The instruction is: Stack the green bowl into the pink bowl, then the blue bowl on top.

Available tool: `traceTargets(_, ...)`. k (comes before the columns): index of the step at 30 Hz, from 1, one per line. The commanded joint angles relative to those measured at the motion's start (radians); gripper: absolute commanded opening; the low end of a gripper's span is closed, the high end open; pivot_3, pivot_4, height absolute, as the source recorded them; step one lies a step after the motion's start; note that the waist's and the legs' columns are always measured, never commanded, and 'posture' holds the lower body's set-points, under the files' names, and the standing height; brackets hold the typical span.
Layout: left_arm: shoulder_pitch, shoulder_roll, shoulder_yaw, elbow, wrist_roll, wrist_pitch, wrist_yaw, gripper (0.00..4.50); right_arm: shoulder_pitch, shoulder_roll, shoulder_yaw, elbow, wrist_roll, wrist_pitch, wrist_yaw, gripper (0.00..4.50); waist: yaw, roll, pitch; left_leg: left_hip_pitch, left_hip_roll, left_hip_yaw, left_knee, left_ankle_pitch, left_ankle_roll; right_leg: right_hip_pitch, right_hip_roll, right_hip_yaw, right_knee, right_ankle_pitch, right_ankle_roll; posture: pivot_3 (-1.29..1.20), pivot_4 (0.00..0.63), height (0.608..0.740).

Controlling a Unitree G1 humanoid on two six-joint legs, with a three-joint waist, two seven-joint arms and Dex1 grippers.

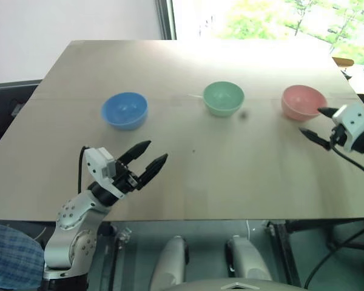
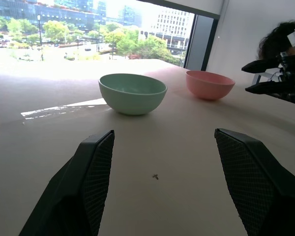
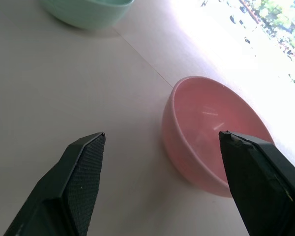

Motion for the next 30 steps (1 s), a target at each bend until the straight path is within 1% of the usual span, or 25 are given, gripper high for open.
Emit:
traceTargets(1,-0.017,0.016,-0.011,-0.055,-0.029,0.005,-0.024,3.44,-0.165,-0.023,0.087,0.176,-0.130,-0.063,-0.020,3.91,0.002,0.000,0.000,0.000,0.000,0.000,0.000,0.000,0.000,0.000,0.000,0.000,0.000,0.000,0.000,0.00,0.150,0.740)
traceTargets(2,-0.019,0.018,-0.016,-0.059,-0.028,0.005,-0.030,3.44,-0.223,-0.016,0.110,0.234,-0.164,-0.071,-0.041,3.91,0.001,0.000,0.000,0.000,0.000,0.000,0.000,0.000,0.000,0.000,0.000,0.000,0.000,0.000,0.000,0.00,0.150,0.740)
traceTargets(4,-0.022,0.019,-0.020,-0.065,-0.033,0.010,-0.032,3.44,-0.306,-0.006,0.159,0.326,-0.210,-0.088,-0.023,3.91,-0.003,0.001,0.001,-0.001,0.000,0.001,0.001,0.000,0.000,0.000,0.000,0.000,0.000,0.000,0.000,0.00,0.150,0.740)
traceTargets(7,-0.024,0.023,-0.018,-0.071,-0.038,0.015,-0.028,3.44,-0.386,0.008,0.212,0.451,-0.258,-0.121,0.000,3.91,-0.002,0.001,0.001,-0.001,0.000,0.001,0.000,0.000,0.000,-0.001,0.000,0.001,0.000,0.000,0.000,0.00,0.150,0.740)
traceTargets(10,-0.024,0.024,-0.018,-0.086,-0.044,0.019,-0.022,3.44,-0.466,0.028,0.267,0.568,-0.326,-0.147,-0.027,3.91,-0.003,0.001,0.001,-0.001,0.000,0.001,-0.001,0.000,0.000,-0.001,0.000,0.001,-0.001,0.000,0.000,0.00,0.150,0.740)
traceTargets(15,-0.013,0.025,-0.023,-0.124,-0.049,0.034,-0.006,3.44,-0.549,0.063,0.339,0.690,-0.397,-0.171,0.017,3.91,-0.002,0.001,0.001,-0.001,-0.001,0.002,-0.001,0.000,0.000,-0.002,-0.001,0.002,-0.001,0.000,0.000,0.00,0.150,0.740)
traceTargets(20,-0.003,0.020,-0.030,-0.143,-0.042,0.036,0.007,3.44,-0.584,0.087,0.366,0.754,-0.438,-0.187,-0.016,3.91,-0.003,0.001,0.001,-0.001,-0.001,0.002,-0.001,0.000,0.000,-0.002,-0.001,0.001,0.000,0.000,0.000,0.00,0.150,0.740)
traceTargets(21,-0.002,0.021,-0.030,-0.147,-0.043,0.037,0.011,3.52,-0.590,0.092,0.367,0.760,-0.444,-0.192,-0.026,3.49,-0.003,0.001,0.001,-0.001,-0.001,0.002,-0.001,0.000,0.000,-0.002,-0.001,0.001,0.000,0.000,0.000,0.00,0.150,0.740)
traceTargets(22,-0.001,0.021,-0.029,-0.150,-0.045,0.038,0.014,3.52,-0.593,0.095,0.368,0.766,-0.447,-0.197,-0.026,3.49,-0.003,0.001,0.001,-0.001,-0.001,0.002,-0.001,0.000,0.000,-0.002,-0.001,0.002,0.000,0.000,0.000,0.00,0.150,0.740)
traceTargets(24,0.003,0.023,-0.026,-0.153,-0.045,0.037,0.017,3.52,-0.598,0.099,0.370,0.772,-0.453,-0.203,-0.027,2.85,-0.003,0.001,0.001,-0.001,-0.001,0.002,-0.001,0.000,0.000,-0.002,-0.001,0.002,0.000,0.000,0.000,0.00,0.150,0.740)
traceTargets(25,0.004,0.024,-0.025,-0.153,-0.045,0.037,0.019,3.52,-0.599,0.102,0.368,0.775,-0.453,-0.204,-0.023,2.62,-0.003,0.001,0.001,-0.001,-0.001,0.002,-0.001,0.000,0.000,-0.002,-0.001,0.002,0.000,0.000,0.000,0.00,0.150,0.740)
traceTargets(26,0.005,0.024,-0.024,-0.155,-0.045,0.036,0.021,3.52,-0.600,0.104,0.366,0.777,-0.454,-0.205,-0.022,2.03,-0.003,0.001,0.001,-0.001,-0.001,0.002,-0.001,0.000,0.000,-0.002,-0.001,0.002,0.000,0.000,0.000,0.00,0.150,0.740)
traceTargets(27,0.006,0.024,-0.023,-0.155,-0.046,0.037,0.023,3.52,-0.600,0.105,0.365,0.778,-0.455,-0.209,-0.021,1.82,-0.003,0.001,0.001,-0.001,-0.001,0.002,-0.001,0.000,0.000,-0.002,-0.001,0.002,0.000,0.000,0.000,0.00,0.150,0.740)
traceTargets(28,0.006,0.025,-0.024,-0.155,-0.045,0.036,0.024,3.52,-0.601,0.105,0.364,0.779,-0.456,-0.211,-0.021,1.32,-0.003,0.001,0.001,-0.001,-0.001,0.002,-0.001,0.000,0.000,-0.002,-0.001,0.002,0.000,0.000,0.000,0.00,0.150,0.740)
traceTargets(30,0.007,0.026,-0.025,-0.153,-0.042,0.034,0.025,3.52,-0.600,0.106,0.362,0.781,-0.456,-0.215,-0.022,0.60,-0.003,0.001,0.001,-0.001,-0.001,0.002,-0.001,0.000,0.000,-0.002,-0.001,0.002,0.000,0.000,0.000,0.00,0.150,0.740)
